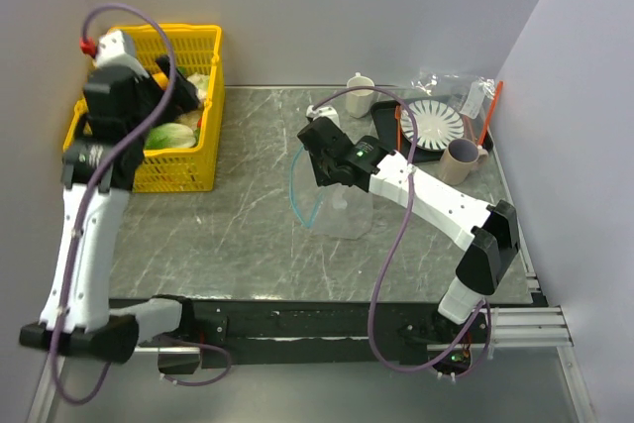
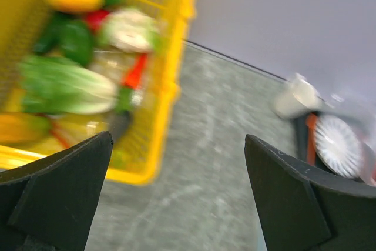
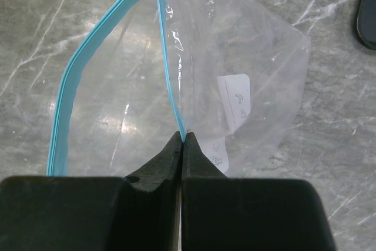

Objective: Place the food in the zip-top bag and seal the zipper

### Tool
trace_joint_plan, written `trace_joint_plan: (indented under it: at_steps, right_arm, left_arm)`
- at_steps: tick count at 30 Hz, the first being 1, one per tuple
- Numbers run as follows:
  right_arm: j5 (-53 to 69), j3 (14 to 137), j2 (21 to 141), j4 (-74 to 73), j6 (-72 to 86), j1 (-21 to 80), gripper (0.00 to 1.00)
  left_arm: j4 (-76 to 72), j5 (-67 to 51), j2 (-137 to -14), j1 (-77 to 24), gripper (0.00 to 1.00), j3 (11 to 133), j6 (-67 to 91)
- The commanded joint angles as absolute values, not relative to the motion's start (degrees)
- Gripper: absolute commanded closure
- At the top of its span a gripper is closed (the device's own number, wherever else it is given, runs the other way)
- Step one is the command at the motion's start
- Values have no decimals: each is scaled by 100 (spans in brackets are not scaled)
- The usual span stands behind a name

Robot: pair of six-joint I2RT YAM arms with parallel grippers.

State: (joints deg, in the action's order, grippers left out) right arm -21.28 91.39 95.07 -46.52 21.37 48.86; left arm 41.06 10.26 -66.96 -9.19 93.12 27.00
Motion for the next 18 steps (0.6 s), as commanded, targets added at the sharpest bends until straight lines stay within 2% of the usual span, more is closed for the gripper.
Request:
trace_joint_plan:
  at_steps: [1,8,11,18]
  right_arm:
    - [-2162,9054,9220,-4431,2048,4817,100]
    - [-2083,8991,9149,-4456,2004,4764,100]
    - [-2074,9035,9141,-4500,1986,4755,100]
    - [-1863,8921,9027,-4386,1995,4755,100]
  left_arm:
    - [4701,519,-7844,216,1,10420,2180]
    - [4975,45,-9684,1045,1,11469,2188]
    - [4642,-254,-10255,1204,1,11575,2302]
    - [3711,-18,-11653,1336,1,12173,2583]
